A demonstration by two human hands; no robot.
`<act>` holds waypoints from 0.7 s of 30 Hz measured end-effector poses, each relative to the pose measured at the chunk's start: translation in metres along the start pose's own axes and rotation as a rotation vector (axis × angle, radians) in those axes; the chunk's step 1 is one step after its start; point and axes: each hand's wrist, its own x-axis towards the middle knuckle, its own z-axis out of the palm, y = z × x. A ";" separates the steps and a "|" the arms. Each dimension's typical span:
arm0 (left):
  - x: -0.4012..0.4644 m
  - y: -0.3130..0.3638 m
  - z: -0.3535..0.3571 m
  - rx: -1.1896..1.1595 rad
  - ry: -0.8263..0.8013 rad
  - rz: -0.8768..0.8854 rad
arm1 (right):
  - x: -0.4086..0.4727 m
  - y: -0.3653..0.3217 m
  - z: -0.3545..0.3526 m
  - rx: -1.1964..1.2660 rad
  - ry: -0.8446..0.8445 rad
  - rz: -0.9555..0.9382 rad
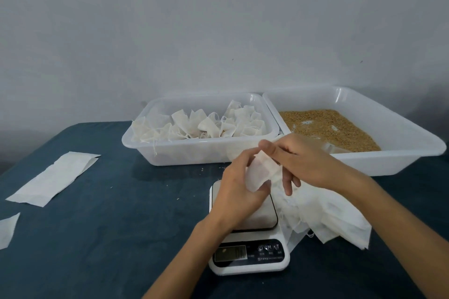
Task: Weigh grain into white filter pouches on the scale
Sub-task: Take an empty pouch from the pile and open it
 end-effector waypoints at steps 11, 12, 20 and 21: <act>0.000 0.005 0.005 -0.277 -0.063 -0.127 | 0.006 -0.043 -0.014 -0.200 -0.241 0.137; 0.000 0.006 0.005 -0.291 -0.068 -0.128 | 0.007 -0.044 -0.013 -0.206 -0.253 0.136; 0.001 -0.003 0.006 -0.358 0.027 -0.192 | 0.029 -0.005 -0.073 -0.139 0.189 0.085; 0.000 -0.003 0.006 -0.355 0.029 -0.197 | 0.032 0.013 -0.086 -0.188 0.235 0.123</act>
